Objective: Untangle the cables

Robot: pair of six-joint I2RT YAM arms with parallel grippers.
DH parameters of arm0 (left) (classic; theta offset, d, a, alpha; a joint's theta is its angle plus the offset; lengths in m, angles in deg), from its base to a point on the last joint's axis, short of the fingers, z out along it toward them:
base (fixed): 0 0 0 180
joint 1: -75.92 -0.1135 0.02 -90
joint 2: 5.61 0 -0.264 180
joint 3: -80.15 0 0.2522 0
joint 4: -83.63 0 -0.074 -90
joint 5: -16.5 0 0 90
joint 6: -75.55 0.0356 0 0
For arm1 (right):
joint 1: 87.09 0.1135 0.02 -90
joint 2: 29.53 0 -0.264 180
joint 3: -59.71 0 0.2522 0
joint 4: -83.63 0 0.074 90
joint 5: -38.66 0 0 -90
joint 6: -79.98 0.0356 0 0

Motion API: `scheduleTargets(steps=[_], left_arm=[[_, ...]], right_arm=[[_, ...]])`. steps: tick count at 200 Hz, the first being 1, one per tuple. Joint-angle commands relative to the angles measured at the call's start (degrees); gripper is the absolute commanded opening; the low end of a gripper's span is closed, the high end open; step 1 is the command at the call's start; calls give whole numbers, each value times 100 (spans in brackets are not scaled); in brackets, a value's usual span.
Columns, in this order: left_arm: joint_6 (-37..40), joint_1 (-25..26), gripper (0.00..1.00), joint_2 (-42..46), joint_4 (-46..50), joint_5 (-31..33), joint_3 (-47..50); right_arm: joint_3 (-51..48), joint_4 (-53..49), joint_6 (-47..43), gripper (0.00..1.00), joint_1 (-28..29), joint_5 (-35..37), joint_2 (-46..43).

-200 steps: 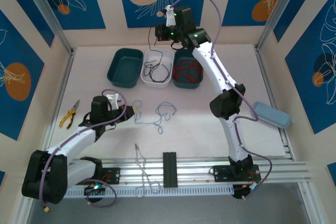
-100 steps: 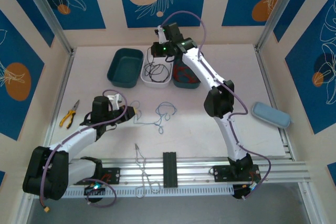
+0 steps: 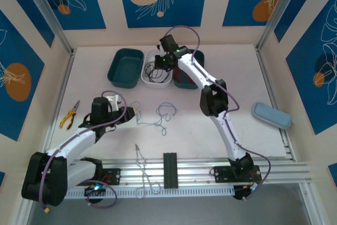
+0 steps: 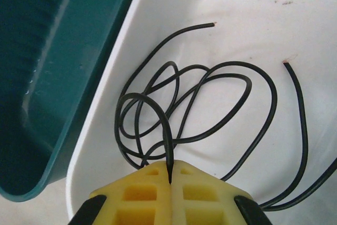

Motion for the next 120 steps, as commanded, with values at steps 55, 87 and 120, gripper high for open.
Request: scheduleTargets(steps=[55, 87, 120], left_arm=[[142, -68, 22, 58, 93, 48, 41], [151, -74, 22, 92, 117, 42, 47], [141, -73, 22, 111, 131, 55, 26]], right_arm=[[240, -497, -40, 2, 7, 530, 349], [276, -555, -234, 17, 79, 619, 12], [270, -605, -398, 33, 221, 904, -485]])
